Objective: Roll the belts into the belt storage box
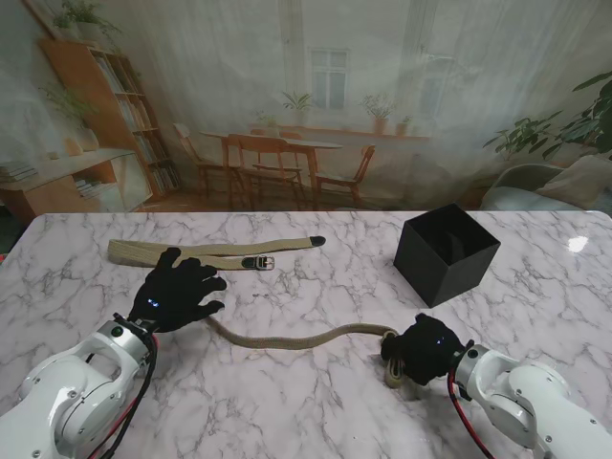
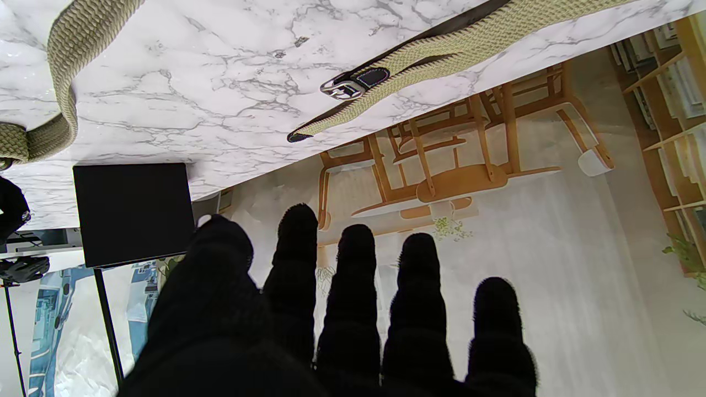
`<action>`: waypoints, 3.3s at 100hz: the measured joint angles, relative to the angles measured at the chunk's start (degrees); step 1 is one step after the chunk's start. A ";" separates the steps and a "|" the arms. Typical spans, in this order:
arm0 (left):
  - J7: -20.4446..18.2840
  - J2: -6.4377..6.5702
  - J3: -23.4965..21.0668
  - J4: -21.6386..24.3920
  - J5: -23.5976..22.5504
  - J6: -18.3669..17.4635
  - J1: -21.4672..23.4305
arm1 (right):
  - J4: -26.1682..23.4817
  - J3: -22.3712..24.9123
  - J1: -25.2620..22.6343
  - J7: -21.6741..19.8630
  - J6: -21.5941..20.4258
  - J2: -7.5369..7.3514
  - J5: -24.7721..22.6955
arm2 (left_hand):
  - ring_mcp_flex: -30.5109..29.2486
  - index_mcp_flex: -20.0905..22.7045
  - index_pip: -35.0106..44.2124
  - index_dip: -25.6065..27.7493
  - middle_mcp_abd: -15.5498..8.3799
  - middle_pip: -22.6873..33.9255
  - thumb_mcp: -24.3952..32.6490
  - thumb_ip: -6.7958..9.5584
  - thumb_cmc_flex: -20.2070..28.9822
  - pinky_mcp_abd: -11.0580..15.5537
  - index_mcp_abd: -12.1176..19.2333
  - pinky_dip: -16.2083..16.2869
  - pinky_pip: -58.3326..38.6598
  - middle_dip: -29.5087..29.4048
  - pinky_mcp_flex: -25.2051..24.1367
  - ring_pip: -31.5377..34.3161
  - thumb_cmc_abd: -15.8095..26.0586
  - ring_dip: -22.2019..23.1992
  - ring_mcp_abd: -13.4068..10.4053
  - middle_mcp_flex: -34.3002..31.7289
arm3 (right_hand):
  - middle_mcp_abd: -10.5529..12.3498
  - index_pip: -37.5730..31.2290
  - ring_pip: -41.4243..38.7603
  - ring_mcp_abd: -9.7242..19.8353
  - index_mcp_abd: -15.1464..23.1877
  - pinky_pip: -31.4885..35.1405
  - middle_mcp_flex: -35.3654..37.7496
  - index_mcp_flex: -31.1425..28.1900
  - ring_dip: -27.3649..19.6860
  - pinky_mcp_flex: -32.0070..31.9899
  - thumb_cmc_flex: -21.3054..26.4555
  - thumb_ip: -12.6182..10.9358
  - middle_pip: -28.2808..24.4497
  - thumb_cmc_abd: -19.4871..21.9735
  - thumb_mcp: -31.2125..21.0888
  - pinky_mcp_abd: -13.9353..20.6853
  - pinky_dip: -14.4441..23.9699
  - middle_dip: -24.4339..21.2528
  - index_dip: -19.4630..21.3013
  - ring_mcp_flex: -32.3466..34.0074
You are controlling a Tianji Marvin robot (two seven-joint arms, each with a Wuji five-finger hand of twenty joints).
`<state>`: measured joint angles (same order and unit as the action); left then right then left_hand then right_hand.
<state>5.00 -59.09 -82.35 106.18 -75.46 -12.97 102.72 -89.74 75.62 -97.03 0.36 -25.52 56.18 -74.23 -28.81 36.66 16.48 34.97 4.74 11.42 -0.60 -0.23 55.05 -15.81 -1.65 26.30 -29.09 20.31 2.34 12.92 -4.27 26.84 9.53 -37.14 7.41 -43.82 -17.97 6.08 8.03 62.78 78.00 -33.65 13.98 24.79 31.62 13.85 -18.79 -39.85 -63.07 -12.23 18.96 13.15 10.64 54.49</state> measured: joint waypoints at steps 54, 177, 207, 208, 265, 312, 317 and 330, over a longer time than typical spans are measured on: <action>0.05 -0.02 -0.20 -0.01 0.06 0.00 0.18 | 0.20 0.35 -0.28 -4.01 1.84 1.00 6.57 | 0.00 0.00 0.00 0.00 0.00 0.00 0.00 0.00 0.00 0.00 -0.01 0.00 0.00 0.01 -0.01 0.00 0.00 0.00 0.00 0.00 | -19.89 -5.75 2.97 -11.45 5.84 -5.64 -45.05 -4.79 2.77 -4.29 -2.28 1.66 -0.66 1.52 5.76 -11.87 1.18 -0.21 -0.67 -14.71; 0.34 -0.03 -0.18 0.00 -0.11 0.04 0.24 | 9.37 -4.31 3.83 12.61 -0.66 1.46 6.06 | 0.00 0.00 0.00 0.00 0.00 0.00 0.00 0.00 0.00 -0.01 -0.02 0.00 0.03 0.01 -0.03 0.00 0.01 0.00 0.01 0.00 | -13.11 2.56 -11.21 -11.70 17.99 3.87 0.39 -0.99 11.37 6.54 -3.36 -2.60 -16.66 10.34 7.80 -6.48 1.79 10.40 3.82 14.37; 0.42 -0.03 -0.19 -0.01 -0.14 0.04 0.25 | 7.42 -2.54 3.55 5.45 -2.93 1.75 9.33 | 0.00 0.00 0.00 0.00 0.00 0.00 0.00 0.00 0.00 -0.01 -0.03 0.00 0.05 0.02 -0.04 0.00 0.01 0.00 0.01 -0.01 | -11.41 5.55 -11.11 -10.31 5.57 2.05 0.37 -10.30 11.08 3.33 -13.15 -5.25 -9.14 14.23 7.24 -4.72 1.79 5.28 1.69 10.51; 0.42 -0.03 -0.19 -0.01 -0.14 0.04 0.25 | 7.18 -2.37 3.50 4.81 -3.02 1.75 9.45 | 0.00 0.00 0.00 0.00 0.00 0.00 0.00 0.00 0.00 -0.01 -0.03 0.00 0.05 0.02 -0.04 0.00 0.01 0.00 0.01 -0.01 | -11.33 5.90 -11.11 -10.17 5.15 2.00 0.06 -10.30 11.05 2.97 -13.75 -5.66 -9.13 15.08 7.22 -4.71 1.79 5.00 2.37 10.03; 0.33 -0.03 -0.27 0.00 -0.11 0.08 0.29 | -0.53 0.84 2.30 -15.43 -4.81 0.83 16.25 | 0.00 0.00 0.00 0.00 0.00 0.00 0.00 0.00 0.00 -0.01 -0.03 0.00 0.72 0.57 -0.07 0.00 0.01 0.00 0.01 -0.01 | -14.77 15.57 1.88 -9.59 -4.53 -2.60 -12.22 1.57 2.28 -3.94 -9.72 -11.26 6.16 6.40 -15.11 -3.22 1.79 -5.47 3.66 -4.45; 0.38 -0.03 -0.31 0.00 -0.12 0.14 0.30 | -1.69 1.16 1.47 -18.53 -1.40 0.66 21.29 | 0.00 0.00 0.00 0.00 0.00 0.00 0.00 0.00 0.00 -0.02 -0.03 0.00 0.75 0.58 -0.07 0.00 0.01 0.00 0.01 -0.01 | -18.07 16.47 3.59 -12.14 -6.24 -6.18 -14.60 1.12 1.58 -8.25 -13.59 -16.22 9.04 22.33 -12.60 -5.47 2.24 -6.82 2.31 -8.03; 0.42 -0.03 -0.35 0.00 -0.12 0.14 0.32 | -1.69 1.16 1.32 -17.74 -1.29 0.73 20.55 | 0.00 0.00 0.00 0.00 0.00 0.00 0.00 0.00 0.00 -0.02 -0.03 0.00 0.75 0.58 -0.07 0.00 0.01 0.00 0.01 -0.01 | -18.48 16.49 3.59 -12.56 -6.24 -6.18 -14.50 0.53 1.58 -8.25 -13.52 -16.20 9.04 22.21 -12.48 -5.50 2.71 -6.83 2.29 -8.03; 0.57 -0.03 -0.44 -0.01 -0.12 0.14 0.37 | -1.63 0.97 1.28 -15.79 -1.54 0.80 17.70 | 0.00 0.00 0.00 0.00 0.00 0.00 0.00 0.00 0.00 -0.02 -0.03 0.00 0.76 0.58 -0.07 0.00 0.01 0.01 0.01 -0.01 | -18.62 17.04 3.67 -13.28 -6.24 -5.77 -11.63 -2.12 1.45 -6.02 -7.46 -15.49 9.36 18.08 -13.90 -5.56 3.32 -6.88 2.29 -5.60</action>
<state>5.57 -59.13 -82.80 106.17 -75.58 -12.83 103.09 -91.37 76.60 -95.75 -15.43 -27.06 56.98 -56.53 -28.81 36.66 16.48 34.97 4.74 11.42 -0.60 -0.24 55.05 -15.83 -1.68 26.30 -28.34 20.89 2.27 12.92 -4.26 26.85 9.54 -37.15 -11.21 -26.78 -14.30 -7.20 1.79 57.01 66.37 -35.77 15.43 18.77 24.16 -1.64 -9.43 -21.77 -76.98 -17.79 22.29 6.26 12.93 48.89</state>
